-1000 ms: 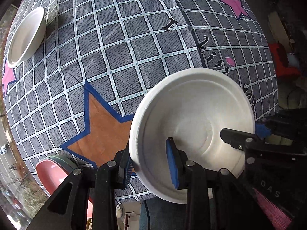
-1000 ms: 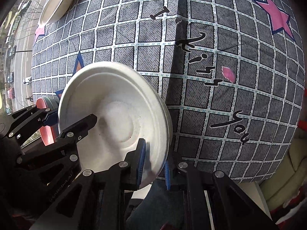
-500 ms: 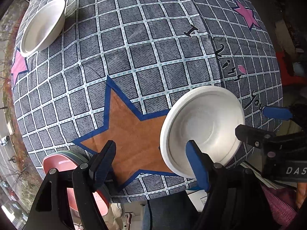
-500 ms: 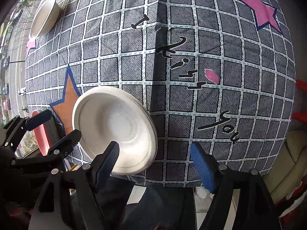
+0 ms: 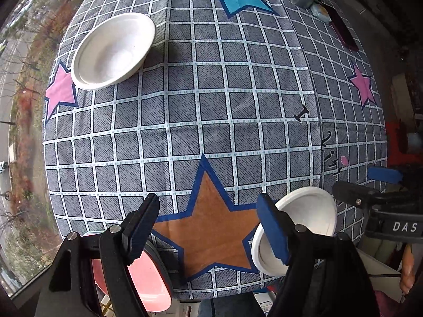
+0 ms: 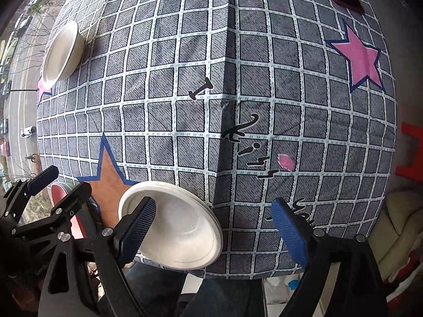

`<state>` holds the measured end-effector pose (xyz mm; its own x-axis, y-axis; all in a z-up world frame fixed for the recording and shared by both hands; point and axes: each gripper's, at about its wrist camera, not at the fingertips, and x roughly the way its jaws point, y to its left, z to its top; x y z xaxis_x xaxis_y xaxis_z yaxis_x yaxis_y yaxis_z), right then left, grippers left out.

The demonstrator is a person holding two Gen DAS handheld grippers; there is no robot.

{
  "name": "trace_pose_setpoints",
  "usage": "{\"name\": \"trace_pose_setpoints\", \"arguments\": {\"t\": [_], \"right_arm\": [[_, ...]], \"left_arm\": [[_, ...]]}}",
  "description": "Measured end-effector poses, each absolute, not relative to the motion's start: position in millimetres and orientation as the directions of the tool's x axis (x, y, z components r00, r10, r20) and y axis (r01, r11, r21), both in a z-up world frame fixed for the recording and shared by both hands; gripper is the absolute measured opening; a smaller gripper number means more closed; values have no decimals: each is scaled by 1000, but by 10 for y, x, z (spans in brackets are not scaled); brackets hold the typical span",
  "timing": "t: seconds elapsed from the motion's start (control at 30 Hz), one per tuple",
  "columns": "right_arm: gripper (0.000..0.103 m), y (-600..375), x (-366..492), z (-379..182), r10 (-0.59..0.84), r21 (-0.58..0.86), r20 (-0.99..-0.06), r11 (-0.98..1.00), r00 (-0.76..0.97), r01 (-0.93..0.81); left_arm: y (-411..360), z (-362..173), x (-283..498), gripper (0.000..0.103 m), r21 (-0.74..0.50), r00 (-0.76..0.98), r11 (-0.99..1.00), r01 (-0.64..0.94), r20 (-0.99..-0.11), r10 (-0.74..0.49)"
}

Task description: Organize plates and bowls

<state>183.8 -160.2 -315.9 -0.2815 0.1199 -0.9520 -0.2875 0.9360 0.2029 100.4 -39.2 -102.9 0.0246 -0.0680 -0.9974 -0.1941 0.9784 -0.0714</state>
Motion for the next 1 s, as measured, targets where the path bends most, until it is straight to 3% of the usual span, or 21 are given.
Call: {"name": "trace_pose_setpoints", "arguments": {"t": [0.53, 1.0], "right_arm": [[90, -291, 2524, -3053, 167, 245, -963, 871, -213, -427], [90, 609, 2886, -3485, 214, 276, -958, 870, -192, -408]], "left_arm": [[840, -877, 1559, 79, 65, 128, 881, -469, -982, 140], [1378, -1336, 1989, 79, 73, 109, 850, -522, -983, 151]]}}
